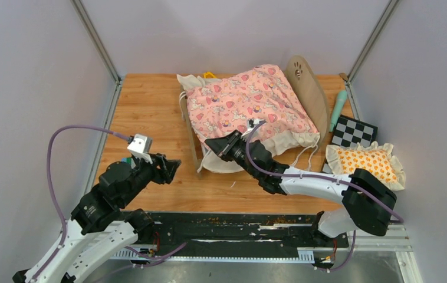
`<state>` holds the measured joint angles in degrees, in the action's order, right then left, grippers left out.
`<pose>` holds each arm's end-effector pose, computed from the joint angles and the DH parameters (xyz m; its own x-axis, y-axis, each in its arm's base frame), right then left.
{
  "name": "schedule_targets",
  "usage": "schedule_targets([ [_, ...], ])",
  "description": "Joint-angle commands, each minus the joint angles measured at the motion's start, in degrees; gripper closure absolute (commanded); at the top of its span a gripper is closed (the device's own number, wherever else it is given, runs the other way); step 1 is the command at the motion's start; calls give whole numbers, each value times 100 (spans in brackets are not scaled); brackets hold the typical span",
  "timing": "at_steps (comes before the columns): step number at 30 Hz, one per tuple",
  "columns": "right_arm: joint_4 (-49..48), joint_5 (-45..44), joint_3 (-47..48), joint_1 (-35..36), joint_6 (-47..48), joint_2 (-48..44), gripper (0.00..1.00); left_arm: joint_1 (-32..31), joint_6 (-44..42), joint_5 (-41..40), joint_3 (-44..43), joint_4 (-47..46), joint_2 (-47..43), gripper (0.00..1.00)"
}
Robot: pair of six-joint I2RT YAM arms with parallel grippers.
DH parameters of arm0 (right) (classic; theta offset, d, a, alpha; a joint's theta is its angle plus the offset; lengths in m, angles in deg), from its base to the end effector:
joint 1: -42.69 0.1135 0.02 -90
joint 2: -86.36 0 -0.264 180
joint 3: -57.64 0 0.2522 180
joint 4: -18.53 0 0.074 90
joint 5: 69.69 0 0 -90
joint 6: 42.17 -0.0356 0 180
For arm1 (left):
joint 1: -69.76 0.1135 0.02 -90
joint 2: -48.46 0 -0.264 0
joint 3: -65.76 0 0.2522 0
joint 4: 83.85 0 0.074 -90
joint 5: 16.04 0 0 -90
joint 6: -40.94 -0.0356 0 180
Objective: Set up the pet bed
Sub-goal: Cross the ropes on the bed frame.
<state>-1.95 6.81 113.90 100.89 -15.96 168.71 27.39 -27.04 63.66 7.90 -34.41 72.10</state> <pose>0.1754 0.2671 0.2536 -0.6544 0.6002 -0.4600 -0.2647 0.3881 0.8828 0.0722 -0.0572 0.3326 -0.3806 -0.1521 -0.9121 0.4238 0.8480 -0.3183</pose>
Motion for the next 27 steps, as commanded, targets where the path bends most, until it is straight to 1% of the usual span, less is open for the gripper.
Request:
schedule_targets([
  [1,152,-735,300,-121,-86,-411,100,-17,39,-707,-117,160,-282,32],
  [6,391,-1220,185,-325,-487,-588,100,-19,-76,-877,-46,215,-403,32],
  [10,428,-1411,128,-430,-568,-659,100,-19,-117,-889,107,228,-408,32],
  [14,488,-1321,393,-475,-406,-512,100,-17,-157,-921,215,198,-466,32],
  [18,464,-1074,744,-476,-350,-130,100,-21,-189,-1034,271,145,-613,32],
  [27,172,-839,1166,-476,-522,527,100,-17,-216,-1023,283,132,-661,32],
])
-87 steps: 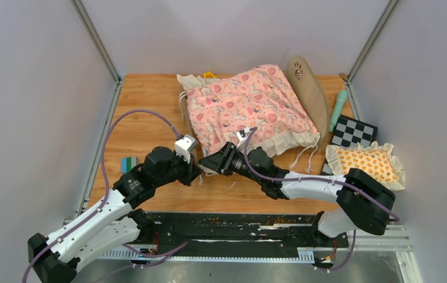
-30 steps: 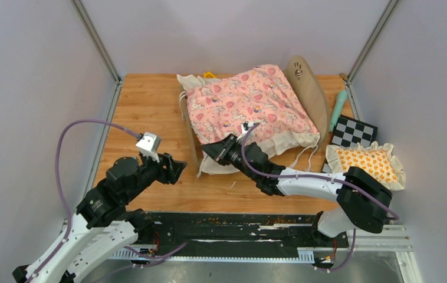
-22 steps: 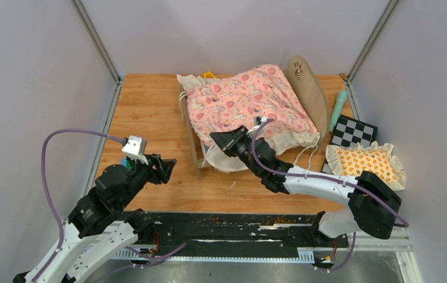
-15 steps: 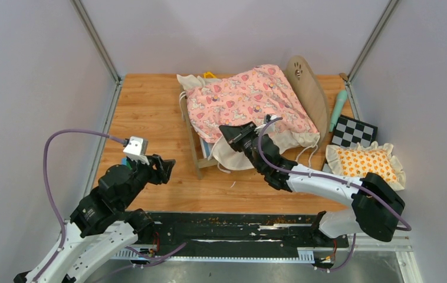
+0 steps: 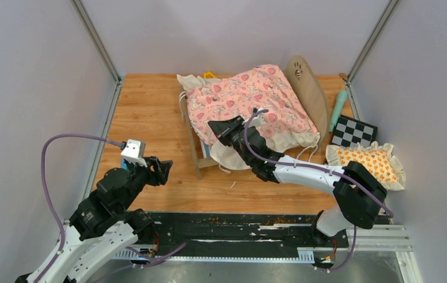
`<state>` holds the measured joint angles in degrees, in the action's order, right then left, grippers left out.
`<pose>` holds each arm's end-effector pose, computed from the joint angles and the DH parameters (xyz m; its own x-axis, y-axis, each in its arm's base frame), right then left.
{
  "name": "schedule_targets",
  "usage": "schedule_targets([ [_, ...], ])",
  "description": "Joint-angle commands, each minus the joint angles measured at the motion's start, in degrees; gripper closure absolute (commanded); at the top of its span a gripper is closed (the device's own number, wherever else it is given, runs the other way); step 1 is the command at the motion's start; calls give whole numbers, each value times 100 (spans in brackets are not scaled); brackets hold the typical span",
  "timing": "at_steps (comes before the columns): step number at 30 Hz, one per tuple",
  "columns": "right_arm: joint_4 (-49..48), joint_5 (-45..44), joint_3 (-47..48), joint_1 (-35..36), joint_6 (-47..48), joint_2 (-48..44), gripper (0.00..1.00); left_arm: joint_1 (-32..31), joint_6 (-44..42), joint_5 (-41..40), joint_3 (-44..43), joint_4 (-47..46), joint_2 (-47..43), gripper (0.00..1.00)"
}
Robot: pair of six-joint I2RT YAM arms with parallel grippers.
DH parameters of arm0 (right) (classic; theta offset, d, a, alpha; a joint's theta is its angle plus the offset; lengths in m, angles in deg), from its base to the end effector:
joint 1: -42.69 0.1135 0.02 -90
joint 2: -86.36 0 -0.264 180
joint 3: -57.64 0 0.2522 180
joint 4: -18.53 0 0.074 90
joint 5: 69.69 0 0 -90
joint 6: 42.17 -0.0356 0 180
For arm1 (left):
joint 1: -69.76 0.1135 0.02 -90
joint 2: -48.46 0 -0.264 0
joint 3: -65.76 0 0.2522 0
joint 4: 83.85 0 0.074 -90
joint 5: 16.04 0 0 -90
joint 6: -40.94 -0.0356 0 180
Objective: Set up the pet bed
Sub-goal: Cross the ropes on the bed frame.
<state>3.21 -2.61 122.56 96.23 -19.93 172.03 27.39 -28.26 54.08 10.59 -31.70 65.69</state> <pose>0.2145 0.2670 0.2773 -0.4937 0.7664 -0.4109 -0.1411 0.3956 0.9075 0.0606 -0.0389 0.3204 -0.3081 -0.1710 -0.9359 0.3004 0.9159 -0.2662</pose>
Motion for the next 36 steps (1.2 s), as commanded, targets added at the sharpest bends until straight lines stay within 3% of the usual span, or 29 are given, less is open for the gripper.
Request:
schedule_targets([
  [1,-350,134,335,-18,-161,253,100,-17,-93,-56,19,-147,-16,32],
  [20,-1272,919,668,-16,-296,901,100,-17,-102,20,45,-199,-1,32],
  [28,-1034,975,620,-12,-252,1118,100,-17,-102,23,47,-202,-27,32],
  [36,-438,712,565,108,404,1268,100,-17,-111,63,68,-231,20,32],
])
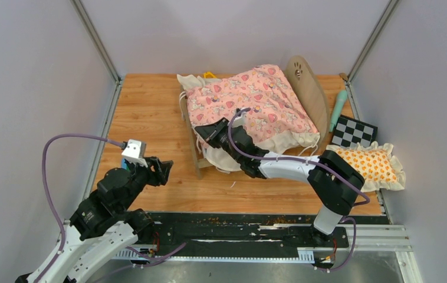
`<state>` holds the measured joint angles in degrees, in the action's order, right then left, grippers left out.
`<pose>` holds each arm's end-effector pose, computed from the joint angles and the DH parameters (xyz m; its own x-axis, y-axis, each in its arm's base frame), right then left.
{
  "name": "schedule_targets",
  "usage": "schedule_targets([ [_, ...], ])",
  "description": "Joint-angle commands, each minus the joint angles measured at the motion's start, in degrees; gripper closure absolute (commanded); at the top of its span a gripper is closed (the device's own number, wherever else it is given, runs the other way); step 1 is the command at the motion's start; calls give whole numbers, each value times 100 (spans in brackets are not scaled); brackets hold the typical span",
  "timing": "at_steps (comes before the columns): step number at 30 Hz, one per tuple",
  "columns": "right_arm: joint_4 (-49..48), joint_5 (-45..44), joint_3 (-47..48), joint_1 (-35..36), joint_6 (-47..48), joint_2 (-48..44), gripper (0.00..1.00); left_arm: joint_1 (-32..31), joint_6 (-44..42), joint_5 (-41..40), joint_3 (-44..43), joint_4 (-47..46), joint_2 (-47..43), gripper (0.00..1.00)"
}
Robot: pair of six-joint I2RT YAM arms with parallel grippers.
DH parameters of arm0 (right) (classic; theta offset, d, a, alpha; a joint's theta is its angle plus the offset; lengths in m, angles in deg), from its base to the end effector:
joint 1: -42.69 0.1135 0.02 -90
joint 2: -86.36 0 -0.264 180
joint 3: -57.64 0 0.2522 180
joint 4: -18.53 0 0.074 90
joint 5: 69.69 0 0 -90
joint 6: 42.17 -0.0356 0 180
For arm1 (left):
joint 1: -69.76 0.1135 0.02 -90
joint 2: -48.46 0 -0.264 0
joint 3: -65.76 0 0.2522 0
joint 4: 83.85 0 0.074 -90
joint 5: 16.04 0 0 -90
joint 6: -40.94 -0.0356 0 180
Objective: Set up the pet bed
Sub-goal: Cross the ropes on the bed frame.
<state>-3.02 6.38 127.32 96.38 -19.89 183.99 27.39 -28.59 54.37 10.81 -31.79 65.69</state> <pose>0.2353 0.3057 0.2449 -0.6177 0.6762 -0.4016 -0.1817 0.3741 0.9094 0.0609 -0.0394 0.3194 -0.3095 -0.1636 -0.9367 0.3060 0.9156 -0.2610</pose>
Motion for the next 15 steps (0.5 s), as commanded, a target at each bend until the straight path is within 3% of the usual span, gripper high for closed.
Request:
schedule_targets([
  [1,246,-242,75,122,477,60,100,-17,-78,42,45,-229,21,32],
  [5,464,-497,53,310,927,-4,99,-17,-83,92,67,-252,48,32],
  [15,982,-712,99,577,1313,-98,68,-17,-74,114,67,-249,43,32],
])
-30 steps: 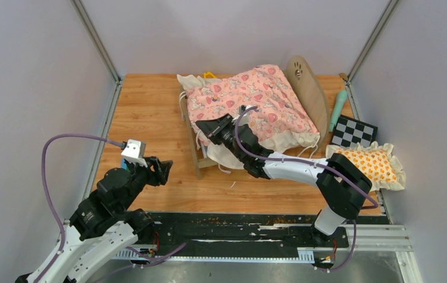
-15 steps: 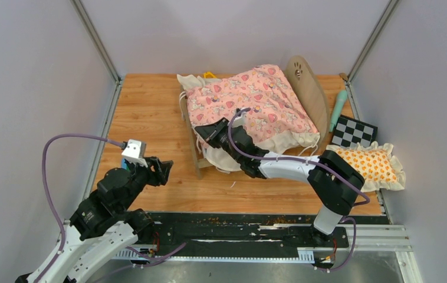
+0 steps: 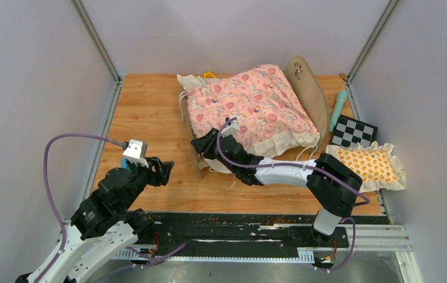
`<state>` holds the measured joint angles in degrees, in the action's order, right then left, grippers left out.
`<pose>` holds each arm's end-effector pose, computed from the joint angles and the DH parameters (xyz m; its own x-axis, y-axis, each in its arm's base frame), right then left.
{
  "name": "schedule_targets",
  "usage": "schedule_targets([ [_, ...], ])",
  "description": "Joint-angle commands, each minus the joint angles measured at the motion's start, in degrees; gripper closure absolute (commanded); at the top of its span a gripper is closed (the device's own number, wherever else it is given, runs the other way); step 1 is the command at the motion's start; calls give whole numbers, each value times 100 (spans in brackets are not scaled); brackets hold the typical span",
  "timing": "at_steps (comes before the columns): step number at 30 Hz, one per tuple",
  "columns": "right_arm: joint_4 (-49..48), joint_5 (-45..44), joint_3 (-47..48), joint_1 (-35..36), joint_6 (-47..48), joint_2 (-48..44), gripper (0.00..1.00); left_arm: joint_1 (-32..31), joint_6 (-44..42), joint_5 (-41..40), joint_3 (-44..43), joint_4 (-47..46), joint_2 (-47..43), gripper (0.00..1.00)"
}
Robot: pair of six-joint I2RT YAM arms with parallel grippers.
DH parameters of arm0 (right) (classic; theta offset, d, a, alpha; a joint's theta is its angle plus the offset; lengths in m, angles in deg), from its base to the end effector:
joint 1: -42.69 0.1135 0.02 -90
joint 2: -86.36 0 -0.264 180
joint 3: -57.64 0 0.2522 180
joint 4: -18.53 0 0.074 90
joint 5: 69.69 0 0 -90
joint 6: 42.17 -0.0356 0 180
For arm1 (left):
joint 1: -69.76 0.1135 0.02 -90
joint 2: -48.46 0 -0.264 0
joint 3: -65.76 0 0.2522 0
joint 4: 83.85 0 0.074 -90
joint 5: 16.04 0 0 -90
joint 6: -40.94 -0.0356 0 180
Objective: Set up the pet bed
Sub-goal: Cross the ropes on the bed frame.
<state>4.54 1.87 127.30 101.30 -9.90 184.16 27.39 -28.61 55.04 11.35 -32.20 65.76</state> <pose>0.2090 0.3208 0.2298 -0.6176 0.5278 -0.5831 -0.2394 0.5801 0.7786 0.0619 -0.0409 0.3171 -0.3155 -0.1596 -0.9354 0.3153 0.9121 -0.2619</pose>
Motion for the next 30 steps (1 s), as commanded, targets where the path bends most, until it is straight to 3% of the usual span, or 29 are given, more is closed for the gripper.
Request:
schedule_targets([
  [1,314,-322,124,129,392,-157,66,-21,-68,52,14,-213,37,32],
  [12,1746,-806,545,536,921,-560,51,-19,-67,81,24,-213,37,32],
  [30,3871,-1416,1379,909,975,-455,47,-17,-50,143,45,-237,-5,32],
])
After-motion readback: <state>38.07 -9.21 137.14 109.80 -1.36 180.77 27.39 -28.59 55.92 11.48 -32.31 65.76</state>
